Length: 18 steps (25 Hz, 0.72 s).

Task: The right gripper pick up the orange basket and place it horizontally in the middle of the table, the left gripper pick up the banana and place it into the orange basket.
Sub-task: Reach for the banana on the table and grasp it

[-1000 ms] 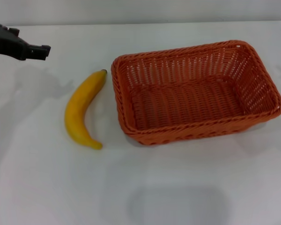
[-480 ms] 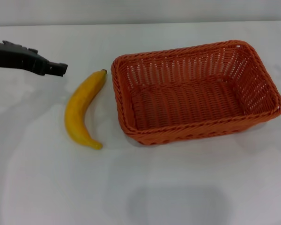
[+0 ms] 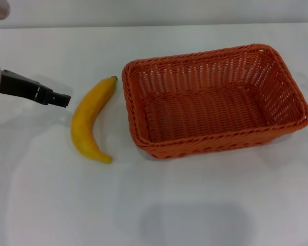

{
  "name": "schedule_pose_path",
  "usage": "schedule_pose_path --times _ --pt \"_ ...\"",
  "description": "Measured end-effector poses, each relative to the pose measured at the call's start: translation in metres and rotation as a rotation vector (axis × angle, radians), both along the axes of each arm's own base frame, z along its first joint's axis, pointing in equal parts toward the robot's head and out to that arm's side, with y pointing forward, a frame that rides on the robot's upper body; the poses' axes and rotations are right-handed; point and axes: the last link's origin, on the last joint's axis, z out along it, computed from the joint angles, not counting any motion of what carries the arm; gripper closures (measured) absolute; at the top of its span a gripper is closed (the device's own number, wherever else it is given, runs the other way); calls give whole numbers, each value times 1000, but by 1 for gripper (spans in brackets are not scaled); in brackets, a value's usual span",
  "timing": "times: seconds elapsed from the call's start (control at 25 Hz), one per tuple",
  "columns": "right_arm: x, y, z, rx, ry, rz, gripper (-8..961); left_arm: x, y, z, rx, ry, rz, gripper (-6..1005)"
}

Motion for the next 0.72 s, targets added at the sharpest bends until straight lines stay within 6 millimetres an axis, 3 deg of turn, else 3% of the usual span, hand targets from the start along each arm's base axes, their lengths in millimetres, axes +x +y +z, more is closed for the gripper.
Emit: schedule_pose_path --times 0.4,0.72 --pt "-1 1 -3 -11 4 -1 243 -5 14 -17 -10 2 -3 146" --pt "-1 1 -4 -15 3 2 243 6 23 -30 -17 3 -63 146"
